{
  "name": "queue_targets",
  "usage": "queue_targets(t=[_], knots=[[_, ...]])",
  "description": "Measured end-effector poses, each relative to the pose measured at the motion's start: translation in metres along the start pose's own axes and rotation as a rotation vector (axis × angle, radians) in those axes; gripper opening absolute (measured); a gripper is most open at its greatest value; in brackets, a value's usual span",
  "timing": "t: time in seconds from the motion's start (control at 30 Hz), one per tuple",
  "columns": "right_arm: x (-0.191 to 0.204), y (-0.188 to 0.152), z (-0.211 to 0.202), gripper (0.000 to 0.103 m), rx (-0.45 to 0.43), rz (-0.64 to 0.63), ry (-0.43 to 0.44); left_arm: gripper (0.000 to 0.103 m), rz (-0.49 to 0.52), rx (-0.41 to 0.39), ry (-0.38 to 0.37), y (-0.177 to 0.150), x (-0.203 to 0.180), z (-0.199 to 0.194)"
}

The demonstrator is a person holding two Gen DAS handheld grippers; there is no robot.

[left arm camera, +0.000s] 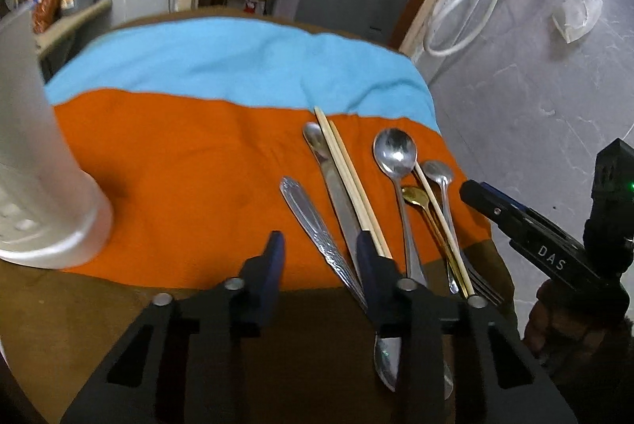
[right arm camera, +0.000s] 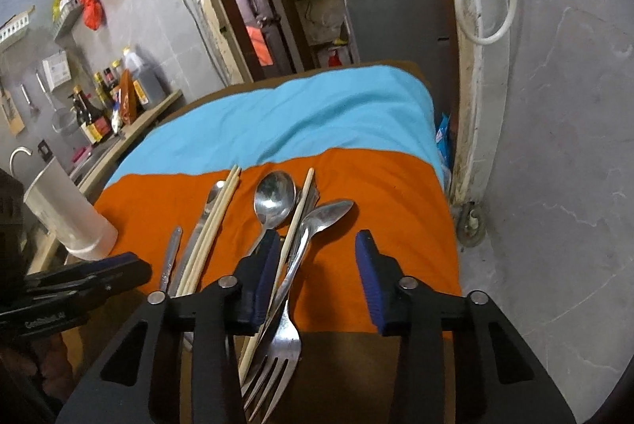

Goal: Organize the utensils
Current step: 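Lower both tools toward the utensils on the orange stripe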

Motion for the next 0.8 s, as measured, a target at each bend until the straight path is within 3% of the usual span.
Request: queue_targets(t=[0.13,0.47,0.53,0.8], knots=[[-0.004,0.0,0.008,0.027,0.031,0.006,0.01,0.024,-0.015,0.047,-0.017,-0.001,-0.001,0.006],[-0.006,-0.004,0.025,0.019,0.095,0.029,0.056,0.024,-0.04,0.062,-0.041,0.003,0.006,0.007],[-0.006,-0.004,0.026,0.019,0.098,0.028,0.057,0.013,-0.05,0.062,-0.039,0.003,0.008,0.007],[-0.005,-0.004,0.028,0.017,0.106,0.024,0.057,0.004,-0.088,0.071,-0.079,0.006,0.002,0.005]])
Point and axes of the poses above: each gripper's, at about its wrist camera, not at the fingertips, and z roughly the way its jaws point, x to its left, y to its top, the point moved 7 cm from there along z, roughly the way its jaws point, and after that the axes turned 13 degrees about y, right-handed, at the moved point
